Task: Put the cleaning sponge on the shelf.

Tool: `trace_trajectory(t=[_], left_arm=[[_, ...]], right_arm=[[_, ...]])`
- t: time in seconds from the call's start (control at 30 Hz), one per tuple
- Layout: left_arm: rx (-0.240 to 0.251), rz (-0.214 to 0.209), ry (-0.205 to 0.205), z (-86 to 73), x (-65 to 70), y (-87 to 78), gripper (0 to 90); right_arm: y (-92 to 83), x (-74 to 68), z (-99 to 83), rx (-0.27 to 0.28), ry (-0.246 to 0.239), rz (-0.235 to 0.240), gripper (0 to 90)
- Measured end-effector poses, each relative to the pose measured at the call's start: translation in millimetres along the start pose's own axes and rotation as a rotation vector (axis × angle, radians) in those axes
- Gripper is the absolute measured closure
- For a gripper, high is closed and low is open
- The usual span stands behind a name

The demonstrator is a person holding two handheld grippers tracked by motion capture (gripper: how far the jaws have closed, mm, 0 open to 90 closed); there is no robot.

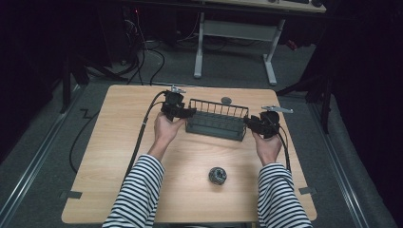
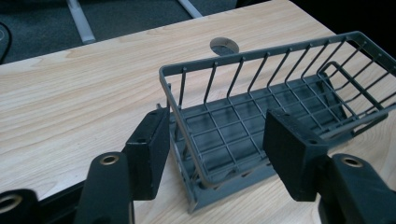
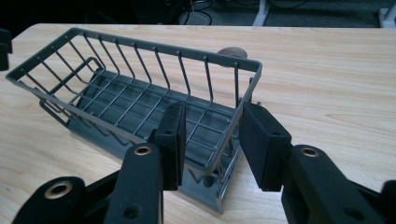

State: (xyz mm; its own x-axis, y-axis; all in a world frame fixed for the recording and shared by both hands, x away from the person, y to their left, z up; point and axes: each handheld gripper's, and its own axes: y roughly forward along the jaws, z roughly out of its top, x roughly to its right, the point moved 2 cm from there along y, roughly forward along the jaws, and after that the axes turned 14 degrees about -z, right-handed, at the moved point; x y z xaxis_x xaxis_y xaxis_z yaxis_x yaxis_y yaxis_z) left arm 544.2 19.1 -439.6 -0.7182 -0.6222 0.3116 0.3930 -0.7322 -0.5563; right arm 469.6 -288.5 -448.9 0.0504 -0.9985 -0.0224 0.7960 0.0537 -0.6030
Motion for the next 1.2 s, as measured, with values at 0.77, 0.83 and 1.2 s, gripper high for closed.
trace_trajectory(t=[0.77,0.83,1.2], left_arm=[[-0.068,-0.008,-0.049,-9.0,-15.1,8.3,74.7],[-0.071,-0.011,-0.047,-10.2,-15.6,8.0,76.2],[-0.092,-0.004,-0.023,-14.0,-9.3,1.1,77.9]], right_arm=[[11.5,2.5,-4.0,-0.091,-0.019,0.025,71.7],[10.9,2.4,-4.3,-0.093,-0.023,0.027,71.6],[8.3,1.4,-5.1,-0.113,-0.039,0.037,71.4]])
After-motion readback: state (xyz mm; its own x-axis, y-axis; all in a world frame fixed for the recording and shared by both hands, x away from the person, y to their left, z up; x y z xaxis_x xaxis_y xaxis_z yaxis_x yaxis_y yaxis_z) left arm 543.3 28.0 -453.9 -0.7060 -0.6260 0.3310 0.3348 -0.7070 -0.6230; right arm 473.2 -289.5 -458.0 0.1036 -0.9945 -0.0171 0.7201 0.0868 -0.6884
